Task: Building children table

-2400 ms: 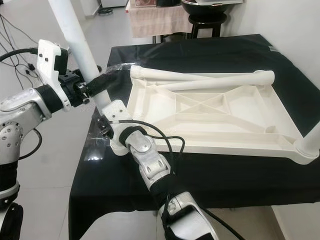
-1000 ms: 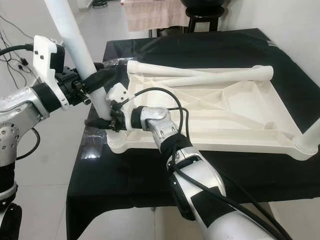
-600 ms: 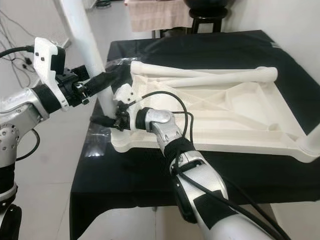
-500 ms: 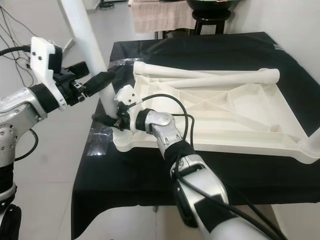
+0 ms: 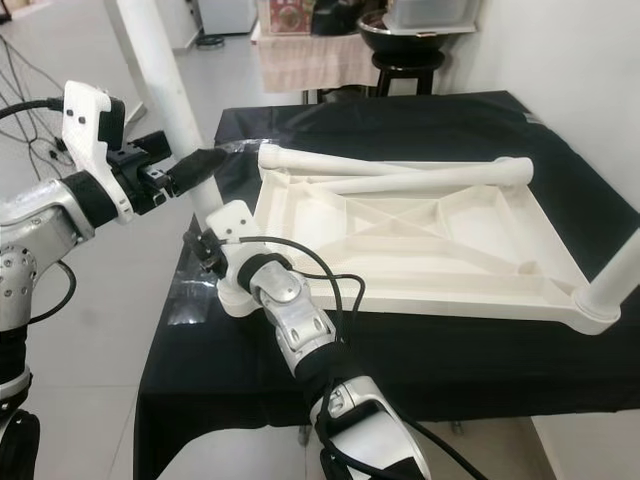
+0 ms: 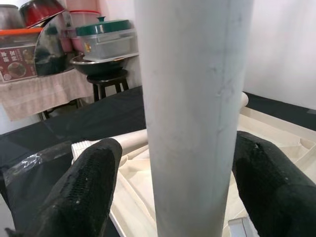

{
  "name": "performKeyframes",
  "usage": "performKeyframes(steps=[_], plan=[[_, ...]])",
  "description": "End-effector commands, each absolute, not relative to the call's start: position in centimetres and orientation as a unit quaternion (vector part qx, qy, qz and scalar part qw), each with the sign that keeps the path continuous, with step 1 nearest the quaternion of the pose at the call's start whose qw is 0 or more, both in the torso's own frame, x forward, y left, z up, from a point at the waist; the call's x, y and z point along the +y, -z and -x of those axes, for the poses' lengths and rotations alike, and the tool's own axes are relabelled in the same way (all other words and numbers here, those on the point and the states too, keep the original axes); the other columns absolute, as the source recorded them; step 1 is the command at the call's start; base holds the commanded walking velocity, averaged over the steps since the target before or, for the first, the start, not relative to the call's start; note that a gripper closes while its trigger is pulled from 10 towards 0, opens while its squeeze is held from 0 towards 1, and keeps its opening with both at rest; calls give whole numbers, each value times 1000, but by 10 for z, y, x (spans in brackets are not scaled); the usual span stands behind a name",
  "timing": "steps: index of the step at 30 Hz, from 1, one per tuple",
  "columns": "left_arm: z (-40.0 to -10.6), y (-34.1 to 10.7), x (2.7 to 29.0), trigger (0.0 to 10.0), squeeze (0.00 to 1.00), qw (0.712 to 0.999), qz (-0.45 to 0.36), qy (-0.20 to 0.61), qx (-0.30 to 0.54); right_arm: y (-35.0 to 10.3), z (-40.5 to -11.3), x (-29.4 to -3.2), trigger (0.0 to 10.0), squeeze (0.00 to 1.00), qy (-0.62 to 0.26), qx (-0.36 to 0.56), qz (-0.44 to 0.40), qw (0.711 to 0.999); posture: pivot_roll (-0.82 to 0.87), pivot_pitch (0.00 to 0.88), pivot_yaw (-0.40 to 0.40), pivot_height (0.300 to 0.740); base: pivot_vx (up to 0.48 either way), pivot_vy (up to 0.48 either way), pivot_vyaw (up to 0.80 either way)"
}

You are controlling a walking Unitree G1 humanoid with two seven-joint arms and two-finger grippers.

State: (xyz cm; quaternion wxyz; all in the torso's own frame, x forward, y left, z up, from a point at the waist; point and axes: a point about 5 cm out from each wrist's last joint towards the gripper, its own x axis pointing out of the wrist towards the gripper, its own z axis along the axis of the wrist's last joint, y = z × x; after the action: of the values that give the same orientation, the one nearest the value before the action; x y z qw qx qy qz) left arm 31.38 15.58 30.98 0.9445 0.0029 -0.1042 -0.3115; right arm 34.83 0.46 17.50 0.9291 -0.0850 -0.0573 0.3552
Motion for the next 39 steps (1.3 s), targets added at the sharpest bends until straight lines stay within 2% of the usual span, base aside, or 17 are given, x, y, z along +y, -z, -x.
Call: performKeyframes(steps=[1,3,4,11,12,13,14,21,24,25,26,27,32,33,34,35,39], plan=[[-314,-308,159,10000,0,947,-13,305,-100,-150,-333,23,0,0,-371,-13,100,923,17,46,38,740,0,0,0],[-314,-308,159,10000,0,947,-13,305,-100,-150,-333,23,0,0,-371,-13,100,923,17,46,38,740,0,0,0],[-313,-307,158,0,0,945,-13,312,-98,-151,-330,24,0,0,-367,-12,102,925,16,45,41,740,0,0,0],[-312,-307,154,0,0,938,-18,333,-96,-156,-323,23,78,0,-357,-18,107,928,12,42,44,740,0,0,0],[-311,-307,154,0,0,937,-19,335,-95,-159,-326,20,10000,0,-365,-22,99,925,14,40,43,740,0,0,0],[-311,-306,153,0,0,937,-20,337,-95,-160,-329,17,10000,937,-381,-18,85,921,18,39,43,740,0,0,0],[-311,-306,152,0,0,936,-21,338,-95,-163,-333,13,10000,1000,-394,-20,74,916,19,39,43,740,0,0,0],[-310,-306,152,0,0,936,-22,339,-95,-169,-338,9,10000,1000,-414,-30,65,907,20,39,43,740,0,0,0],[-309,-305,152,0,0,935,-23,342,-93,-187,-350,-10,10000,980,-521,-64,57,849,25,43,48,740,0,0,0],[-308,-304,152,0,0,935,-23,343,-92,-193,-353,-17,10000,678,-549,-72,57,831,25,43,48,740,0,0,0],[-308,-304,152,0,0,935,-23,343,-92,-193,-353,-17,10000,678,-549,-72,57,831,25,43,48,740,0,0,0],[-308,-304,152,0,0,934,-23,345,-91,-197,-357,-23,10000,0,-564,-71,61,821,31,51,51,740,0,0,0],[-306,-304,149,0,0,932,-23,349,-89,-200,-365,-24,10000,0,-581,-50,61,810,41,62,52,740,0,0,0],[-305,-304,149,0,0,932,-24,350,-89,-201,-366,-22,4392,0,-581,-47,62,810,47,66,52,740,0,0,0],[-305,-304,149,0,0,932,-24,350,-89,-201,-366,-22,4392,0,-581,-47,62,810,47,66,52,740,0,0,0],[-305,-304,149,0,0,932,-25,351,-88,-201,-367,-21,0,0,-583,-45,66,809,51,68,52,740,0,0,0],[-304,-304,149,0,0,932,-27,351,-87,-199,-367,-19,0,0,-584,-41,77,807,57,75,52,740,0,0,0]])
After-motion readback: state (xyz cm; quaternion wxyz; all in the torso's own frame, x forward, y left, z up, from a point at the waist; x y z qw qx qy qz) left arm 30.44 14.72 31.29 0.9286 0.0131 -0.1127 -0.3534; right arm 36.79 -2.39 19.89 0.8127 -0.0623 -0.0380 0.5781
